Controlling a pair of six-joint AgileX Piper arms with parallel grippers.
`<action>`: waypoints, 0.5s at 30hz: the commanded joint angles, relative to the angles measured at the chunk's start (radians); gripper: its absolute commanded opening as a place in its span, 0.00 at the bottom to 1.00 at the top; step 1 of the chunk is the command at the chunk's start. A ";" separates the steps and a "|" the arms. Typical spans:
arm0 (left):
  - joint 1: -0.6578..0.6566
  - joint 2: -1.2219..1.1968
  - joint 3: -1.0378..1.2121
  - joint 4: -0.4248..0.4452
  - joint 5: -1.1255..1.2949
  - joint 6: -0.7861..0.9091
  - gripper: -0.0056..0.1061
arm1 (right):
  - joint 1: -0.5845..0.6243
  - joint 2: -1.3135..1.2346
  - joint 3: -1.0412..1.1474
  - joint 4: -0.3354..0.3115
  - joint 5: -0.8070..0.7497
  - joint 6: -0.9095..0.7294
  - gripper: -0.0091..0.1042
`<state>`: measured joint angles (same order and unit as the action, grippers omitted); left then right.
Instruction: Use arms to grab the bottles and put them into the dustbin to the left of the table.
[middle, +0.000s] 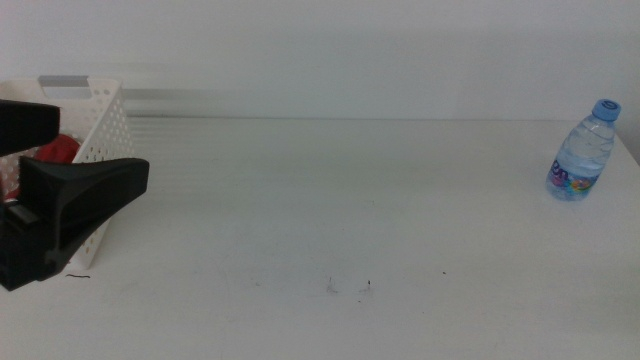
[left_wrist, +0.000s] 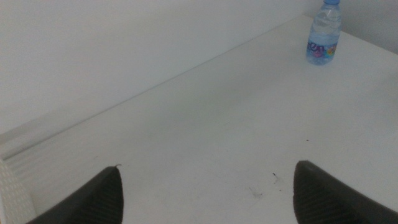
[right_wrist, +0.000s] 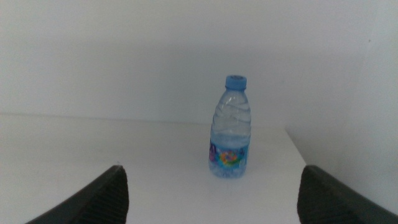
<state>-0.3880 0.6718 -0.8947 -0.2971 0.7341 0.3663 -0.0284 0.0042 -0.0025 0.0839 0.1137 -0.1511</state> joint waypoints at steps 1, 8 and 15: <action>-0.002 -0.004 0.005 0.000 -0.013 0.002 0.89 | -0.003 -0.004 0.002 -0.008 -0.047 0.001 0.89; -0.002 -0.004 0.005 0.001 -0.013 0.002 0.89 | -0.003 0.057 0.002 -0.025 -0.177 -0.002 0.89; -0.002 -0.004 0.005 0.001 -0.013 0.002 0.89 | -0.003 0.313 0.002 -0.022 -0.300 0.023 0.89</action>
<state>-0.3880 0.6718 -0.8947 -0.2971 0.7341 0.3682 -0.0284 0.2679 -0.0025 0.0700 -0.1402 -0.1326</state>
